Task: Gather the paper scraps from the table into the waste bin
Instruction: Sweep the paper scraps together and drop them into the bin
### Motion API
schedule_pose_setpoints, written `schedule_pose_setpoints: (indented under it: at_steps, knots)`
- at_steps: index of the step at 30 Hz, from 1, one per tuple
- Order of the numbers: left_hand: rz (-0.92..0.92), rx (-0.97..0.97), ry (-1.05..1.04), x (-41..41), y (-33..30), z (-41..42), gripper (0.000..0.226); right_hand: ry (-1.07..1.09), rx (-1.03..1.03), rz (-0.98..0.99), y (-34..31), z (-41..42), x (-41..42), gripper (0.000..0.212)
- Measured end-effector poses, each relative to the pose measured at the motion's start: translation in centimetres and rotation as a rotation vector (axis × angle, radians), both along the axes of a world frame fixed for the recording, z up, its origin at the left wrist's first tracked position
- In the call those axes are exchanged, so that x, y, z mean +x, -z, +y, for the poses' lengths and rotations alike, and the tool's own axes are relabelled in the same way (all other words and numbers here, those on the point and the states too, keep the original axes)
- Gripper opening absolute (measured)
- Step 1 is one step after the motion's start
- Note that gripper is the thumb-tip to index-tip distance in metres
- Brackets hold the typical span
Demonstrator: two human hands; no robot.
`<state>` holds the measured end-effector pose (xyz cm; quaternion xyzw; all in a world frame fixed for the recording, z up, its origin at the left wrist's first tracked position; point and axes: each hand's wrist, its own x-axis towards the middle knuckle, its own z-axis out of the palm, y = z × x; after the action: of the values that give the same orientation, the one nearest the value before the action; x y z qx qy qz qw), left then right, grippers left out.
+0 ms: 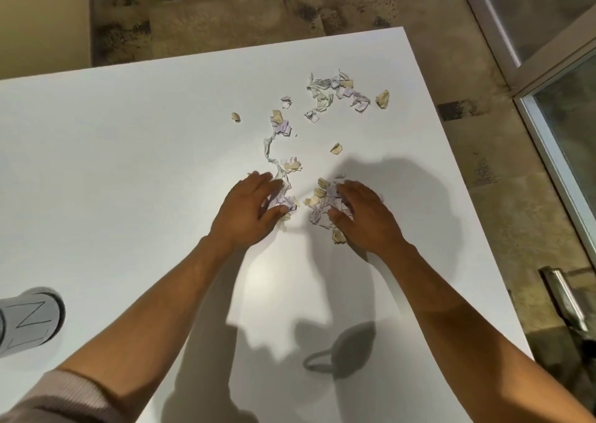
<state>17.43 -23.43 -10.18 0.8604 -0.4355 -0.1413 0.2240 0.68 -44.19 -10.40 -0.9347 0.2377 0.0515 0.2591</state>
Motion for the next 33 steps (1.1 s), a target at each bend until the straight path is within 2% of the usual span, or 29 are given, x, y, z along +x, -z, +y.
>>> schedule_pose_setpoints:
  at_steps: [2, 5, 9, 12, 17, 23, 25, 27, 30, 33]
  knots:
    - [-0.051, 0.053, -0.099, -0.4, -0.7, 0.0, 0.066, 0.087, -0.130, 0.011, -0.7, -0.1, -0.7, 0.061]
    - [-0.105, 0.238, -0.154, -1.4, -1.8, -1.0, 0.077, 0.172, -0.185, 0.216, -1.3, 0.3, -0.6, 0.071]
    - [-0.030, 0.373, -0.114, -3.0, -2.1, -3.2, 0.057, 0.141, -0.132, 0.286, -1.5, 2.6, 1.9, 0.064]
    - [0.025, 0.320, -0.117, -4.4, -2.1, -3.9, 0.030, 0.074, -0.214, 0.289, -1.6, 4.9, 3.1, 0.054]
    - [0.075, 0.221, -0.138, -5.4, -2.1, -3.6, 0.028, 0.016, -0.246, 0.242, -1.4, 6.6, 2.5, 0.038]
    - [0.195, 0.162, -0.190, -5.4, -2.7, -2.6, 0.026, -0.019, -0.242, 0.103, -1.4, 6.2, 1.5, 0.028]
    - [0.222, 0.143, -0.243, -5.5, -3.1, -2.1, 0.019, 0.028, -0.159, 0.037, -1.4, 5.6, 1.3, 0.024]
    - [0.256, 0.092, -0.303, -5.5, -3.4, -1.6, 0.010, 0.210, 0.085, -0.029, -1.4, 5.1, 1.2, 0.020]
    - [0.325, -0.039, -0.406, -5.7, -4.3, -0.6, 0.028, 0.599, 0.542, -0.216, -2.3, 5.5, 0.9, 0.022]
    - [0.363, -0.157, -0.470, -5.6, -5.2, 0.6, 0.022, 0.806, 0.696, -0.320, -3.3, 5.9, 0.5, 0.013]
